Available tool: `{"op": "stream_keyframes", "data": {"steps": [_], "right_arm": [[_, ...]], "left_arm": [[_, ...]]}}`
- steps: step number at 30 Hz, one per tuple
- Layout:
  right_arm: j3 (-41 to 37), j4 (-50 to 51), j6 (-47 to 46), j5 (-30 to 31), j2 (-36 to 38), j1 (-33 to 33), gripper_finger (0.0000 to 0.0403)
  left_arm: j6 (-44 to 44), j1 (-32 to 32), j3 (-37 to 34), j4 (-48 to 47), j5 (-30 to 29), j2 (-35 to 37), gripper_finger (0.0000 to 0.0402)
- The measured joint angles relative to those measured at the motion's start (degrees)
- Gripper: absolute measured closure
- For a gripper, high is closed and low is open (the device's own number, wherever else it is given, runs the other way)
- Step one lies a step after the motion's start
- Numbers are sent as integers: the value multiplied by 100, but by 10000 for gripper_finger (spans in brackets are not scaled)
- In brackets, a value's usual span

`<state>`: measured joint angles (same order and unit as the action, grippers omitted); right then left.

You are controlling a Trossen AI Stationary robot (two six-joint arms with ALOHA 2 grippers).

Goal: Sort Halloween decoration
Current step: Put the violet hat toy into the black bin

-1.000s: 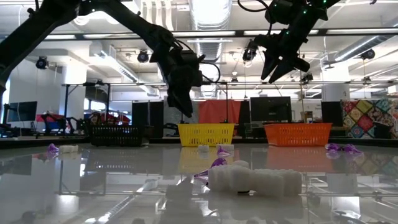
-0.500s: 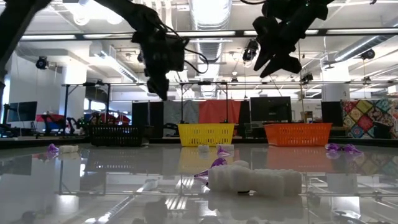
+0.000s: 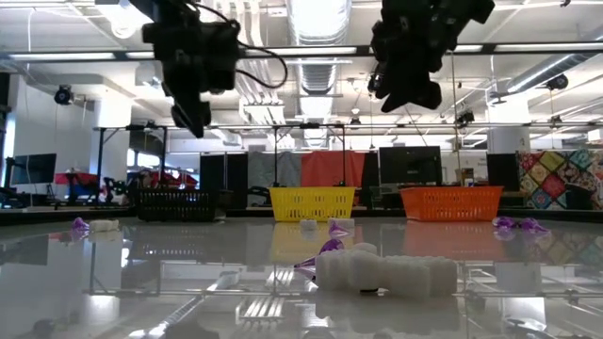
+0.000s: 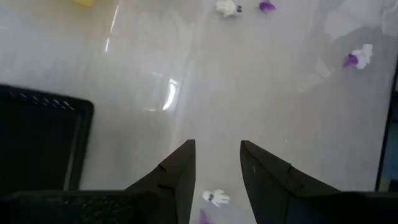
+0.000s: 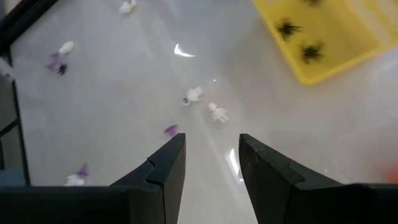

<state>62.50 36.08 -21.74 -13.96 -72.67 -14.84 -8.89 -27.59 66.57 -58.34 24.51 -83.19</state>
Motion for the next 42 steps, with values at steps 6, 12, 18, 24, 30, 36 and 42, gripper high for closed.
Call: {"op": "stream_keyframes", "data": {"steps": [6, 12, 18, 24, 30, 36, 42], "right_arm": [[-2, -364, -68, -6, -172, 394, 264], [-2, -1101, -309, -21, -640, 816, 264], [-2, -1612, -556, -15, -1132, 1105, 264], [77, -1903, -614, 20, -1674, 1279, 264], [96, -1905, -624, 44, -2355, 1483, 264], [96, -2072, -627, 47, -2686, 1536, 264], [96, -2098, -859, 387, -2690, 1536, 264]], "left_arm": [[519, 155, -449, 215, -8, 774, 293], [645, 222, -599, 224, -13, 1354, 293], [515, 229, -586, 231, -13, 1831, 293], [491, 227, -586, 226, -14, 2141, 293], [270, 227, -586, 220, -13, 2265, 293], [219, 227, -586, 152, -15, 2259, 293], [169, 227, -586, 154, -13, 2244, 293]]}}
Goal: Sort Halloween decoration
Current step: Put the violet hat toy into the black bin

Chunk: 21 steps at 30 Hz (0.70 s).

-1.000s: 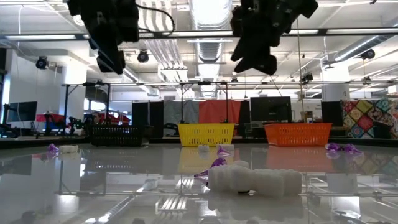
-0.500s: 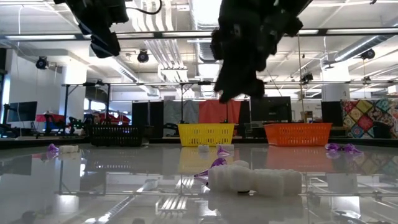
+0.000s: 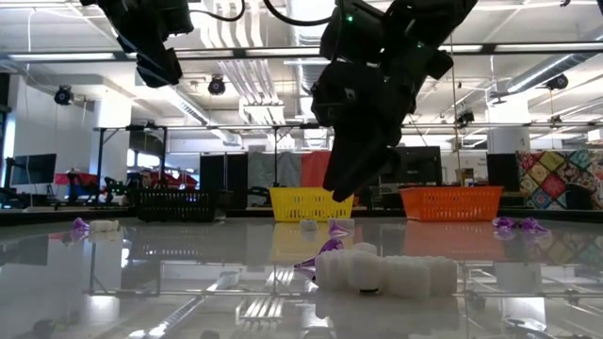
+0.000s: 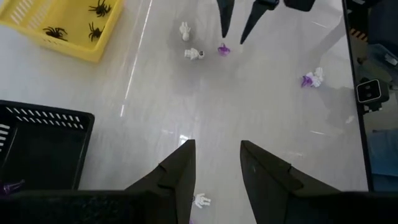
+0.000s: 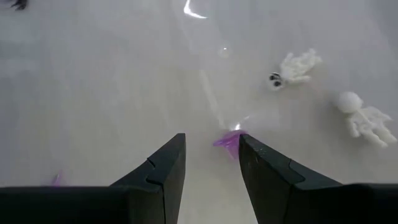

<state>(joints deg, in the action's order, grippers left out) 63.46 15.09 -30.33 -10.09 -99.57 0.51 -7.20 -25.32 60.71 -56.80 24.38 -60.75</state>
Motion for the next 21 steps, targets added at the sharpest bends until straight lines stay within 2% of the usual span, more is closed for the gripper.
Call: {"op": "stream_keyframes", "data": {"steps": [6, 11, 21], "right_arm": [[0, -17, -798, 432, 0, 0, 264], [0, -44, -1650, 475, 0, 45, 264], [-7, -46, -1923, 734, -58, 222, 264]], "left_arm": [[-7, 0, 0, 0, 0, 0, 293], [-98, 0, 0, 7, 0, 0, 293], [-110, 0, 0, 26, 0, 0, 293]]}}
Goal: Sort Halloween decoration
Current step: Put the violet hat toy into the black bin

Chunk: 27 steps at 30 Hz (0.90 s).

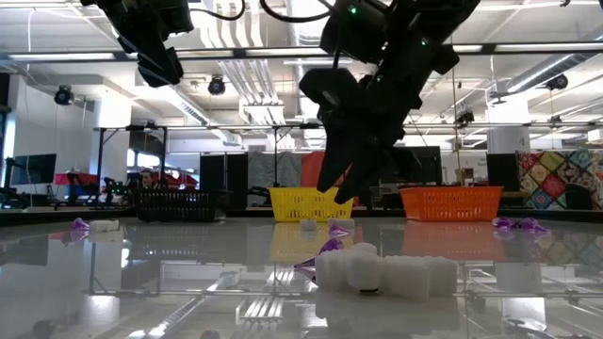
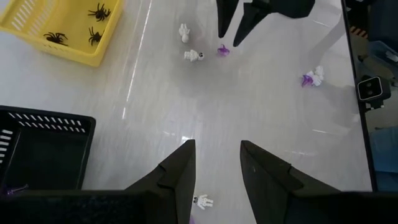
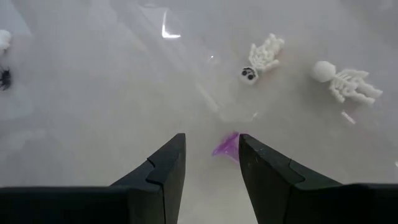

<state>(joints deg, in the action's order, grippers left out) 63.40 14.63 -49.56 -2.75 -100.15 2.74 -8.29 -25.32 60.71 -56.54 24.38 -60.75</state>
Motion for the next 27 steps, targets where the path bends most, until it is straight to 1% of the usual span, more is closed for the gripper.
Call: {"op": "stream_keyframes", "data": {"steps": [5, 13, 19, 23, 27], "right_arm": [[50, 10, -5, -21, -361, 6, 264], [387, 64, 0, -73, -767, 33, 264], [576, 814, -118, -91, -893, 35, 268], [599, 992, -157, -94, -917, 35, 297], [597, 1023, -341, -44, -890, 27, 352]], "left_arm": [[0, 0, 0, -3, 0, 0, 293], [-10, -2, 0, -23, 2, 0, 293], [-41, -2, -4, -34, 0, -4, 293], [-159, -1, -4, -32, 0, -11, 293], [-170, -1, -7, -32, 0, -13, 293]]}}
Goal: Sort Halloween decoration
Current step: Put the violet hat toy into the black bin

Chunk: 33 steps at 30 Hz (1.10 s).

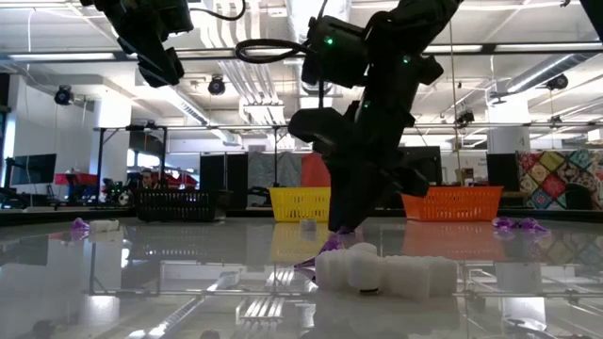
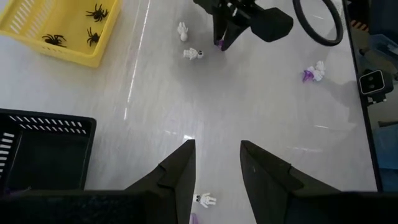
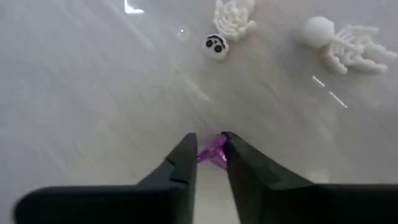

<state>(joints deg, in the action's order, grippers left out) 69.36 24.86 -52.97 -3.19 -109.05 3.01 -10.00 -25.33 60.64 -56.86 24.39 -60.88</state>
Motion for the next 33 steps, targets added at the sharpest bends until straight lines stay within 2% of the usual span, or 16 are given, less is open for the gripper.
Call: {"op": "stream_keyframes", "data": {"steps": [2, 4, 21, 28, 33], "right_arm": [[-1, 20, -6, -25, 2, -2, 379], [-9, 55, -7, -20, 2, 0, 389], [-35, 34, -406, 111, 505, -2, 395], [532, -14, -280, 193, 503, -46, 395], [1005, -13, -61, 432, 500, -111, 395]], "left_arm": [[-2, 1, 0, 0, 0, 0, 293], [-1, 1, 0, 0, 0, 0, 293], [-148, -1, -4, -161, 0, 0, 293], [-286, -4, -4, -415, -456, 52, 293], [-304, -3, -4, -532, -497, 147, 293]]}}
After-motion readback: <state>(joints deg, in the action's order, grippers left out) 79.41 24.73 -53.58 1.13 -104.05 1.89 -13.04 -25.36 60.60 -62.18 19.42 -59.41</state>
